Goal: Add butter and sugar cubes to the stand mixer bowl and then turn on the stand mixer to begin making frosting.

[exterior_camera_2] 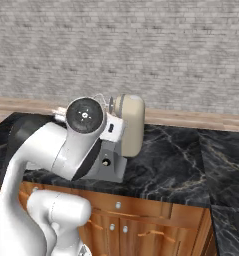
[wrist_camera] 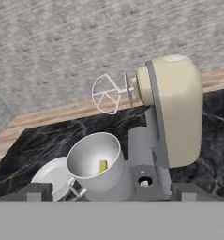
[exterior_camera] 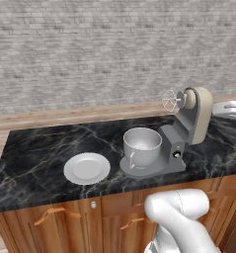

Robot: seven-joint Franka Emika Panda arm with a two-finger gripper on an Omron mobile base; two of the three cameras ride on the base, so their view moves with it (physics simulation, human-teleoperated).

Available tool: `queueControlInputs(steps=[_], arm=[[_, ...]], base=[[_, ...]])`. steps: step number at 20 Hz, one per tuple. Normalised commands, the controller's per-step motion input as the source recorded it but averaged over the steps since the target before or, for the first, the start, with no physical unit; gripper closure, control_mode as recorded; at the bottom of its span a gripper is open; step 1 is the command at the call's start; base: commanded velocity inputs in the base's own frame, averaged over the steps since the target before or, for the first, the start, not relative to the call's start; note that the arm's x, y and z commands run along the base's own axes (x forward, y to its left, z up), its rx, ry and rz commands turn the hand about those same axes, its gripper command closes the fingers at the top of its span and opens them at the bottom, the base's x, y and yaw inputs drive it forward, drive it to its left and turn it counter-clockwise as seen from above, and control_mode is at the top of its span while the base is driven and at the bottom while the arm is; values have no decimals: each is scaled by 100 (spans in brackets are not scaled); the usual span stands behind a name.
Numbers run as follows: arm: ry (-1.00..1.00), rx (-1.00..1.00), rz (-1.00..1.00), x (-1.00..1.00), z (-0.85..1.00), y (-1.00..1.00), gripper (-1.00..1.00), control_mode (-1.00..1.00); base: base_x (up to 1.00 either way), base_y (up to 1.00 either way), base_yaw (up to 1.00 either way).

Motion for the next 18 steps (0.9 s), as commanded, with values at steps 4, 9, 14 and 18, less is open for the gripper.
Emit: queueControlInputs(steps=[4,9,14,18], arm=[[-2,38,-8,16,7,-72,-100,-100],[0,31,-1,56,-7,-25,-100,-100],[0,32,0,65,-20,-26,-100,-100],[0,29,-3,73,-24,-31,-100,-100]], base=[[0,0,0],[0,0,0],[0,0,0],[0,0,0]])
